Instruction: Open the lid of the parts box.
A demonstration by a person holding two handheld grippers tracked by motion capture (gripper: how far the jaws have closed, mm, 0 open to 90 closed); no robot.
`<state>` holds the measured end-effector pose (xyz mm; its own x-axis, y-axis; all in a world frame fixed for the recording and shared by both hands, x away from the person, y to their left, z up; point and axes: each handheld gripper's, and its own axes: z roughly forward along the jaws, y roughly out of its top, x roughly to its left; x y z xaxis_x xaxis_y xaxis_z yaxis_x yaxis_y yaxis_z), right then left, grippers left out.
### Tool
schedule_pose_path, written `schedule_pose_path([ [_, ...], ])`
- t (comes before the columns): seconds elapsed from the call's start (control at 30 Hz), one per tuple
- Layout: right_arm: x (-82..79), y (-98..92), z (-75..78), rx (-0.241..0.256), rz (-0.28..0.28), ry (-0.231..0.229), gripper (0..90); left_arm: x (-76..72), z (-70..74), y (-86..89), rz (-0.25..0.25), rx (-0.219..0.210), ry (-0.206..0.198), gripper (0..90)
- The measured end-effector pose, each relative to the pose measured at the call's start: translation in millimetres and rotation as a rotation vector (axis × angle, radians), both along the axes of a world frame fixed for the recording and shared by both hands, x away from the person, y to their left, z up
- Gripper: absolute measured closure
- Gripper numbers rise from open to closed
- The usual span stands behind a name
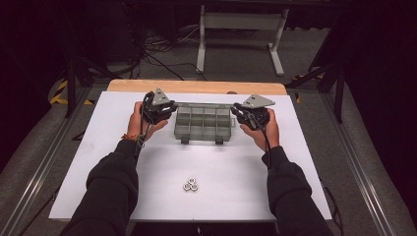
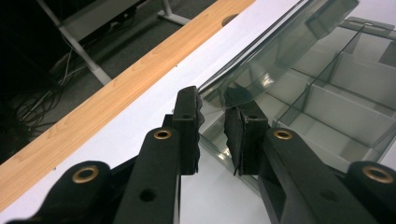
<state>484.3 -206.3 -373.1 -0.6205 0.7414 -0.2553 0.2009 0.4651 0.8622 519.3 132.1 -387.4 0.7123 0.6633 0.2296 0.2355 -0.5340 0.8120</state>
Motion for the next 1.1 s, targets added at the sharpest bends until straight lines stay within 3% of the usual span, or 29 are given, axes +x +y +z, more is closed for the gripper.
schedule_pose_path([
  [0.33, 14.3, -5.2, 7.4, 0.063, -0.014, 0.014, 75.7, 14.6, 11.2, -4.1, 0.009, -0.012, 0.016, 74.9],
  [0.5, 24.9, -6.9, 7.6, 0.103, -0.030, 0.011, 76.5, 22.4, 11.8, -4.5, 0.025, -0.043, 0.029, 74.7],
  [0.93, 46.1, -1.5, 1.7, 0.191, -0.092, -0.012, 79.9, 40.5, 1.1, -8.9, 0.087, -0.094, 0.064, 75.0],
  [1.1, 50.5, 2.2, -6.5, 0.191, -0.131, -0.016, 79.9, 43.3, -4.5, -13.1, 0.115, -0.103, 0.068, 74.4],
])
